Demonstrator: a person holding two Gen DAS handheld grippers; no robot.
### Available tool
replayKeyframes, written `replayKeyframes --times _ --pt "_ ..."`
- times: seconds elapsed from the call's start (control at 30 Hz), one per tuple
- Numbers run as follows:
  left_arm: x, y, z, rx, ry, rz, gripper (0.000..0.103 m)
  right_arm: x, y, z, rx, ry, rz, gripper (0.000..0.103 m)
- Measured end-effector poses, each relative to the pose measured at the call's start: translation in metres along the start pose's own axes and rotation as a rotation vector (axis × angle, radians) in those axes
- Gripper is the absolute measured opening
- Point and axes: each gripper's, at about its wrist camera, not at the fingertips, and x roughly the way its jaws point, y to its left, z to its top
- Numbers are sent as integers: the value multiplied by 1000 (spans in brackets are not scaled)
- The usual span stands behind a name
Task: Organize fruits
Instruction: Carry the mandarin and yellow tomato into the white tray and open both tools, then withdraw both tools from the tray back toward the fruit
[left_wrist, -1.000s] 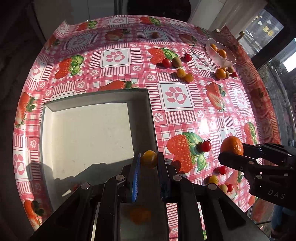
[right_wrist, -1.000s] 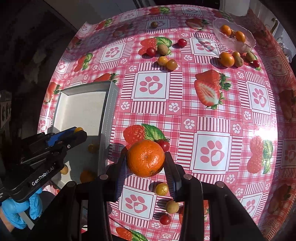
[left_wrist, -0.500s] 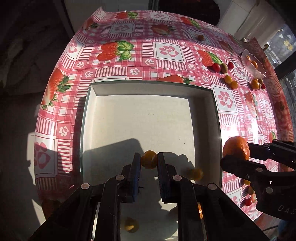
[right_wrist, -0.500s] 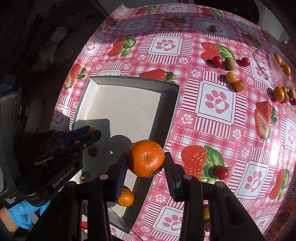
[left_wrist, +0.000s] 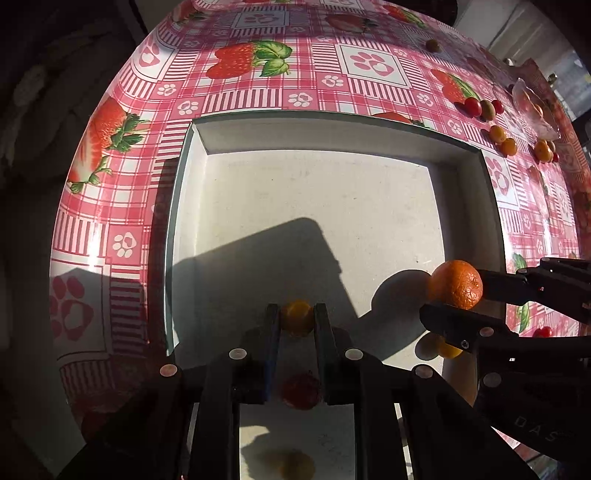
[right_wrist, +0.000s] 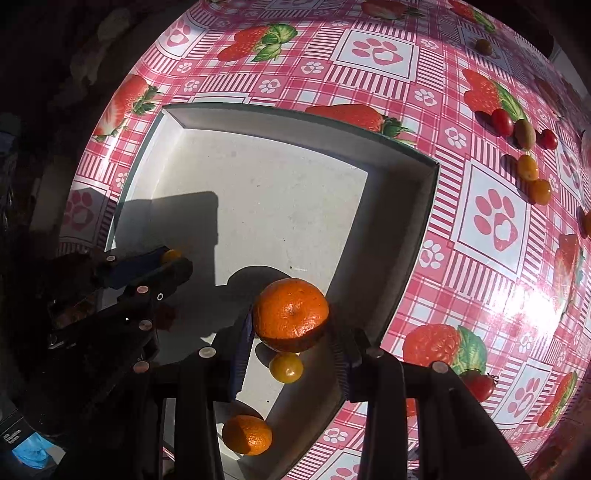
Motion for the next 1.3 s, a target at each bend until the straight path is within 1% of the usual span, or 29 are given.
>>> replayKeyframes --times 0.1,0.17,0.2,0.23,0.27,0.3,0.33,0.4,0.5,0.53,0.57,0.63,0.77,0.93,1.07,1.13,1.27,1.3 --pt "0 -2 -2 10 -2 8 21 4 0 -1 -3 15 -9 43" --pt "2 -6 -4 15 4 -12 31 5 0 -3 -3 21 -9 43" --pt "3 -7 -4 13 4 12 38 5 0 -3 -7 21 -15 44" --pt "4 -6 -4 8 4 43 51 6 -1 -3 -10 23 -20 44" --pt "4 -4 -5 -4 4 58 57 7 0 -2 -9 23 -18 44" --pt "5 1 -4 -22 5 60 68 8 1 0 -7 24 -12 44" --pt "5 4 -4 -37 6 52 72 7 0 0 -4 23 -3 44" --pt "3 9 -5 -53 7 27 72 3 -1 0 -2 13 7 48" --pt "-1 11 -7 -47 11 35 72 -5 -4 1 10 -12 29 59" --pt "-2 10 -7 -46 10 45 72 -9 -5 1 17 -23 39 66" --pt "-4 10 -8 -43 8 57 72 -13 -6 1 22 -36 20 78" --pt "-9 8 -9 -40 10 56 72 -24 -7 -1 32 -68 47 84" --pt "-19 -4 -13 -17 10 58 72 -39 -11 -11 44 -100 29 85" --pt "-28 -33 -21 39 10 45 72 -46 -33 -39 110 -119 23 85" --pt "-35 -65 -27 118 1 36 72 -52 -62 -72 186 -118 6 85" --pt "-38 -81 -29 157 -4 32 72 -56 -81 -90 229 -119 -13 85" --pt "-44 -127 -27 243 -18 10 72 -58 -118 -127 317 -103 -56 85" --pt "-46 -133 -27 262 -21 6 72 -58 -127 -136 338 -98 -66 85"
